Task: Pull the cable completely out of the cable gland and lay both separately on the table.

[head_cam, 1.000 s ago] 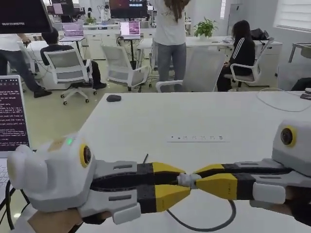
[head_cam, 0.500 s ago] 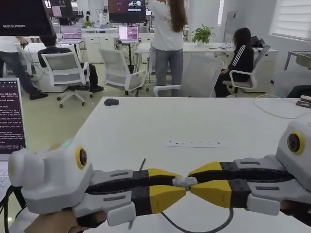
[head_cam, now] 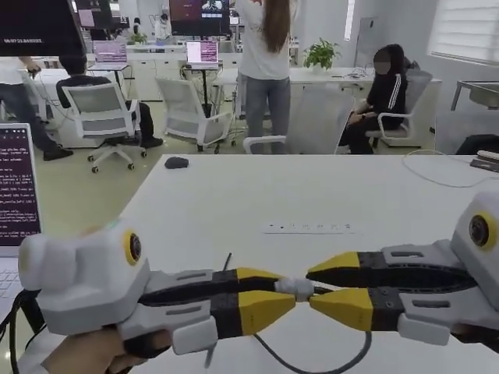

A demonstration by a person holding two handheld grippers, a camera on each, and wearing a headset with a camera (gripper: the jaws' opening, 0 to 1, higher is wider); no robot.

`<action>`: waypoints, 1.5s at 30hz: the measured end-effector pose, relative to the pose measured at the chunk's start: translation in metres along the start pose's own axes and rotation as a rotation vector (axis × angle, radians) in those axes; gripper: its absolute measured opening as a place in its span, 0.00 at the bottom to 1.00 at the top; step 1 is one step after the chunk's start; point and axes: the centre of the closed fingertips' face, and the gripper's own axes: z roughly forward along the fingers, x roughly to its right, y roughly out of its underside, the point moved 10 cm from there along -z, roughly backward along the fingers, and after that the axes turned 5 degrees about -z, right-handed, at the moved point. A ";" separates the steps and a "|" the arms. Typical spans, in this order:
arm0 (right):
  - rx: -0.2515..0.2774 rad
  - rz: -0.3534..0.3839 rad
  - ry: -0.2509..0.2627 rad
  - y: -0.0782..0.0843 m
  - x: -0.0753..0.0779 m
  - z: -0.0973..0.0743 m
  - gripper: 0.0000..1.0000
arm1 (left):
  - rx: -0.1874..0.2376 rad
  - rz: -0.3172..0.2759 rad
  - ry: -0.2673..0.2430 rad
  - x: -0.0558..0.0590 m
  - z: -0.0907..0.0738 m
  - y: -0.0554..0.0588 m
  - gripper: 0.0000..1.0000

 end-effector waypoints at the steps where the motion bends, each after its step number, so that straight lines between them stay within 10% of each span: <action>1: -0.001 0.006 -0.004 0.001 0.000 -0.001 0.12 | -0.001 0.011 -0.001 0.001 -0.001 0.000 0.15; 13: -0.039 0.037 -0.014 0.007 -0.004 0.002 0.02 | -0.005 0.164 -0.058 0.001 0.000 0.007 0.16; 23: -0.030 0.017 -0.014 0.004 -0.004 0.002 0.02 | -0.023 0.140 0.010 0.002 0.015 0.006 0.28; 34: -0.053 -0.012 -0.010 0.002 -0.005 0.000 0.02 | -0.063 0.040 0.014 -0.004 0.015 -0.001 0.16; 45: -0.123 -0.037 0.012 0.010 0.001 -0.013 0.02 | -0.007 0.005 -0.024 -0.006 0.001 0.000 0.16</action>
